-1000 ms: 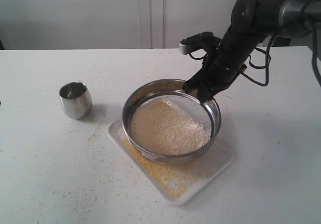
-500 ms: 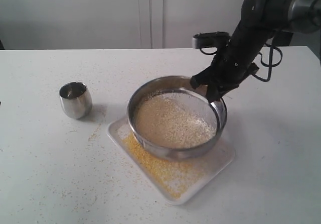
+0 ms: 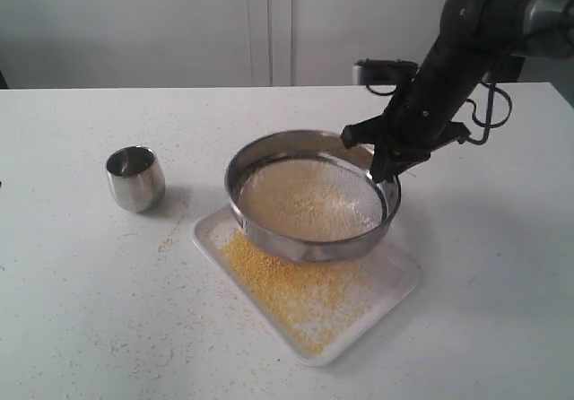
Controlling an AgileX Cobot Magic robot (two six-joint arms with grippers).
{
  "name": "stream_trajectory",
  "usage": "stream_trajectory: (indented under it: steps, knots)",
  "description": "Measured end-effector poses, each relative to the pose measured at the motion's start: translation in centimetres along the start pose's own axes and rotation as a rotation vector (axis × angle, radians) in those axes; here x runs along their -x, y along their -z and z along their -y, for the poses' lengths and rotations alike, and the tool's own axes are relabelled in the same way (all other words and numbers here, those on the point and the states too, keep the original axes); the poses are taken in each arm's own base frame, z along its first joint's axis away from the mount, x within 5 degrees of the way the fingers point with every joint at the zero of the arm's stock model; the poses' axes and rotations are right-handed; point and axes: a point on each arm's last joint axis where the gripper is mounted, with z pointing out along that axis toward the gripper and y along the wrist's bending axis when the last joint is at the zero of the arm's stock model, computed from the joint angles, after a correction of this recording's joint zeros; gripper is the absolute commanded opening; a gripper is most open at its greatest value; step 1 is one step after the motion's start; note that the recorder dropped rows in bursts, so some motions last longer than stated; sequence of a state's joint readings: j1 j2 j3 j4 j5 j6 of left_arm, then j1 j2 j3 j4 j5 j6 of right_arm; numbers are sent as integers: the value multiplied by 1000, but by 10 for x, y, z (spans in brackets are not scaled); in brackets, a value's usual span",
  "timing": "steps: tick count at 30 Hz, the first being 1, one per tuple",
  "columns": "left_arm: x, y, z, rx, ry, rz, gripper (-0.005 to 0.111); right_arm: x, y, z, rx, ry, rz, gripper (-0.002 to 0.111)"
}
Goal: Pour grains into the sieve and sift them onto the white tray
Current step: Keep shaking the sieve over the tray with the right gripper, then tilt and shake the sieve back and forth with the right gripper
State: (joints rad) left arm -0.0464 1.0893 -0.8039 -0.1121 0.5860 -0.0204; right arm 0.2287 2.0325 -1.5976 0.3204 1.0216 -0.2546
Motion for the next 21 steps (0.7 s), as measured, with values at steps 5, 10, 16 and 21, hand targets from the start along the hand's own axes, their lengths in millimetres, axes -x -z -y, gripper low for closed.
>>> stream_trajectory:
  steps: [5,10,16,21]
  knots:
    - [0,0,0,0,0,0,0,-4,2,-6,117,254,-33,0]
    - [0,0,0,0,0,0,0,2,-2,-4,77,62,19,0]
    - [0,0,0,0,0,0,0,0,-4,-16,66,158,-7,0]
    - [0,0,0,0,0,0,0,3,0,-18,61,300,34,0]
